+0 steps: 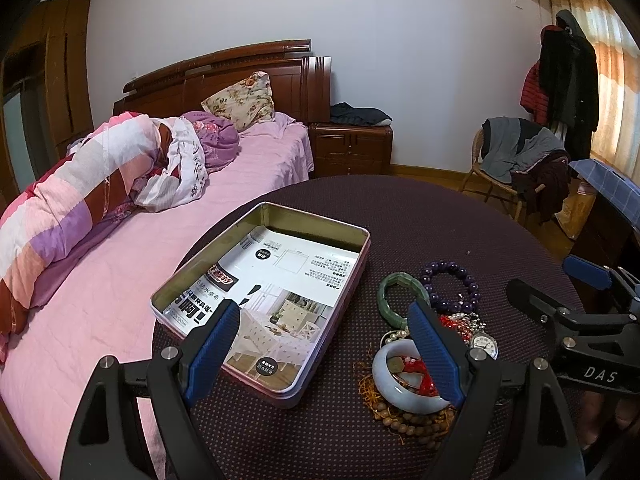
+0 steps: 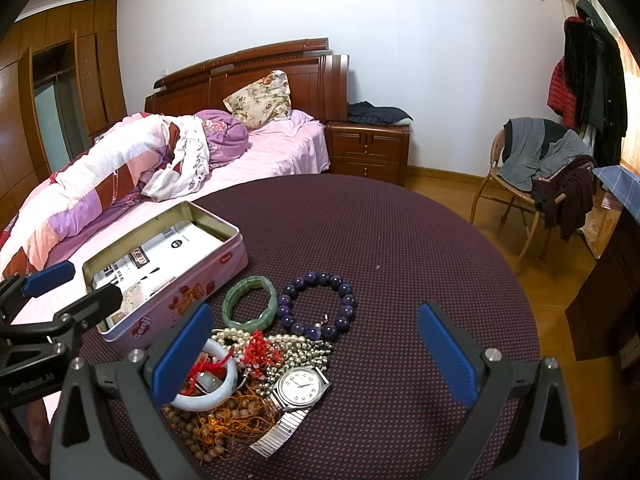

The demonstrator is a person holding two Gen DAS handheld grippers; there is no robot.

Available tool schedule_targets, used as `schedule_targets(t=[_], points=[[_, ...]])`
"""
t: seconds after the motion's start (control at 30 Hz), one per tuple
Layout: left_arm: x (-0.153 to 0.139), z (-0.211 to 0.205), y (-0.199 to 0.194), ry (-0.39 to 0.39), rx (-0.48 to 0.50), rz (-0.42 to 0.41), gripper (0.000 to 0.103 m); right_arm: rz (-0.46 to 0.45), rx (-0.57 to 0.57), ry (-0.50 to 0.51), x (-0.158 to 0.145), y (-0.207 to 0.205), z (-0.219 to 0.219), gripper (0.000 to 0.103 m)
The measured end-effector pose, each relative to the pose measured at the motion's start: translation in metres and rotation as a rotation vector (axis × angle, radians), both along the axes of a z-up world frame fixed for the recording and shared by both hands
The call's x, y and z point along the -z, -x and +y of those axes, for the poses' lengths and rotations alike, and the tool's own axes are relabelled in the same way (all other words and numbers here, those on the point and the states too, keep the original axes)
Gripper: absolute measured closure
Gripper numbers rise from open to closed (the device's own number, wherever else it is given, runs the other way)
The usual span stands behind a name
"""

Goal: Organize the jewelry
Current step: 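Move the left gripper over the white jade bangle in the jewelry pile, then grasp the white jade bangle with the left gripper and lift it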

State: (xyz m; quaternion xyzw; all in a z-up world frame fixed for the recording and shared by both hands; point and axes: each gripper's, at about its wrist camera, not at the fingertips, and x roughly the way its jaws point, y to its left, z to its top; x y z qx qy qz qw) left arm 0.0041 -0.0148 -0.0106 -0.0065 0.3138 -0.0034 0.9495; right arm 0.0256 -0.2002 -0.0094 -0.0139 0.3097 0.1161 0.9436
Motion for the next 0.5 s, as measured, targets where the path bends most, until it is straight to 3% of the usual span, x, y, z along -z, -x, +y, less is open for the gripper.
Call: schedule_targets(t=[0.4, 0.5], points=[[0.023, -0.009, -0.001, 0.026, 0.059, 0.061, 0.019, 0.008, 0.032, 0.006, 0.005, -0.004, -0.01, 0.0], [0.031, -0.019, -0.004, 0.033, 0.102, 0.096, 0.041, 0.02, 0.049, -0.001, 0.008, -0.008, -0.017, 0.0]])
